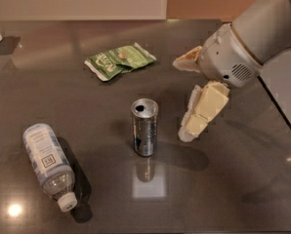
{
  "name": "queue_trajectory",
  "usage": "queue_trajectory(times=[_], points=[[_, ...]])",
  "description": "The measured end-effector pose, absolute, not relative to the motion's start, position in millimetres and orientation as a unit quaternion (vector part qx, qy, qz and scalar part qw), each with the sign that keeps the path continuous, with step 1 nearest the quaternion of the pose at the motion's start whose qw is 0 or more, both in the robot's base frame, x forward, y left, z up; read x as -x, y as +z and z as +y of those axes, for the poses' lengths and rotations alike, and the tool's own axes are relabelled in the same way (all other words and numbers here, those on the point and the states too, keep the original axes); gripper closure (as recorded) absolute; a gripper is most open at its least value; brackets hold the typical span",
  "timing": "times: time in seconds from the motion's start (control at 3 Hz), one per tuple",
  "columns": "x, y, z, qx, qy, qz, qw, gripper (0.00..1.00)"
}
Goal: Move redbull can near green jalapeno chip bag
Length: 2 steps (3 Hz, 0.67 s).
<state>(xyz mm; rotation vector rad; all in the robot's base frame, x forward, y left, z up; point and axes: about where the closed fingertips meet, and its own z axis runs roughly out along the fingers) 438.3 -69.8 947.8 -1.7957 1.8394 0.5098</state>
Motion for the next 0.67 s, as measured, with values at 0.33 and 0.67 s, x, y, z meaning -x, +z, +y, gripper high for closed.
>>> queue_trajectory(times=[0.33,0.67], points=[[-431.1,936.2,-39.7,0.672,0.235,0.652,0.262,0.0],[-425.4,927.1,-19.3,0.678,0.267,0.632,0.264,0.0]])
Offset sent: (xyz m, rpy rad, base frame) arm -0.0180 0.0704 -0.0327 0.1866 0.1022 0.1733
